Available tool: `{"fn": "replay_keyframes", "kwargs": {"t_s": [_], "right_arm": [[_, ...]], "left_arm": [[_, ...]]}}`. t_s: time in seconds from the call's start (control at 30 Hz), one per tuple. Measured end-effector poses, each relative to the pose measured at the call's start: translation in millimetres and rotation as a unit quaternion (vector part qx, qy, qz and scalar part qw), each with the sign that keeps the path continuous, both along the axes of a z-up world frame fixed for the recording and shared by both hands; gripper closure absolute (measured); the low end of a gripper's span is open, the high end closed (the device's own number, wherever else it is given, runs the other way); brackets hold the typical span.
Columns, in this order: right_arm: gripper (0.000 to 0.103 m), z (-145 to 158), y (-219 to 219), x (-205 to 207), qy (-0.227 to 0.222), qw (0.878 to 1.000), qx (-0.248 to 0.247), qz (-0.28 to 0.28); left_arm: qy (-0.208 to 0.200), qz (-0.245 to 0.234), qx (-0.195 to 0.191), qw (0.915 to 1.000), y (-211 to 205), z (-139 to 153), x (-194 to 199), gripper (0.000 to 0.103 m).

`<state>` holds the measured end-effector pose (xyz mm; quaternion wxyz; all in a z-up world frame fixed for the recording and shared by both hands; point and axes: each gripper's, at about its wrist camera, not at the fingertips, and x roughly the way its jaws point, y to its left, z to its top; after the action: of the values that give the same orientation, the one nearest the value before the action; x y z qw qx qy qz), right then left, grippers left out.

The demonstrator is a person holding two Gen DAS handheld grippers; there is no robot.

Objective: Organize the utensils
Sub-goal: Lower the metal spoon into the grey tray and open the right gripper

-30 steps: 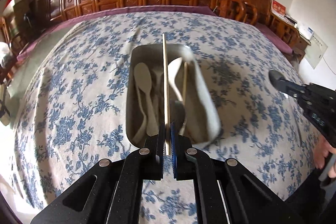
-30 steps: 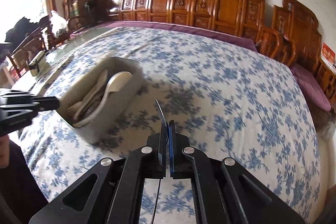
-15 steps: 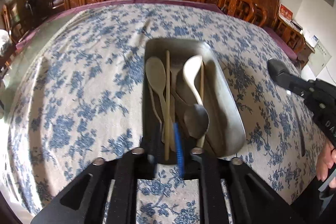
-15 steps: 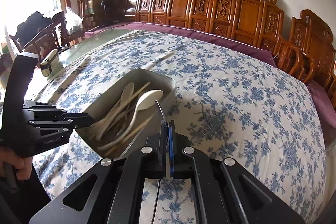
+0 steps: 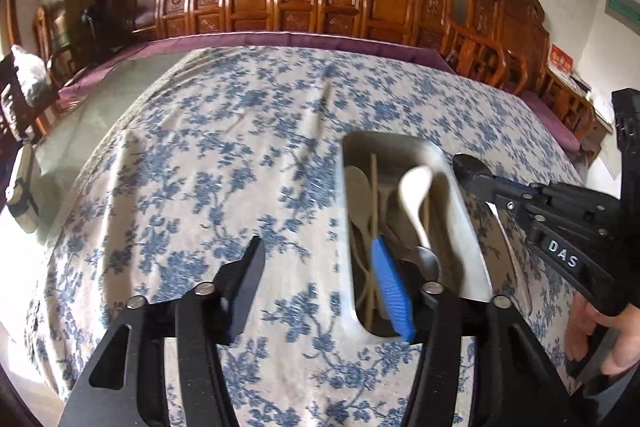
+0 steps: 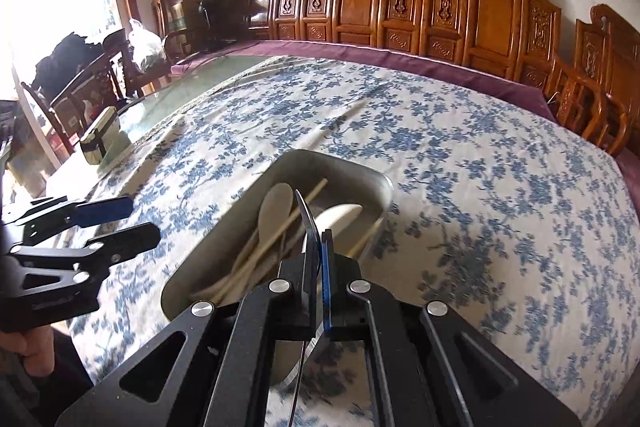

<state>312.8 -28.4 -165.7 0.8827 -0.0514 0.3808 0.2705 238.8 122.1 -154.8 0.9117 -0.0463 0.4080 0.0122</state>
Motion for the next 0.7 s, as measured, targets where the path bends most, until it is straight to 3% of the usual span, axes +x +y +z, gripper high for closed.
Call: {"fn": "replay_keyframes", "kwargs": {"t_s": [0.17, 0.7], "right_arm": [[0.1, -8.1, 18.0, 16.3, 0.012, 1.0, 0.008, -0.002], [0.097, -29.4, 39.7, 37.2, 0.057, 0.998, 0.026, -0.007]], "left_arm": [[-0.003, 0.016, 0.019, 0.9997, 11.0, -0.7, 0.6, 0.045], [-0.002, 0.031, 0.019, 0.9993, 25.9, -1.8, 1.3, 0.042]]}}
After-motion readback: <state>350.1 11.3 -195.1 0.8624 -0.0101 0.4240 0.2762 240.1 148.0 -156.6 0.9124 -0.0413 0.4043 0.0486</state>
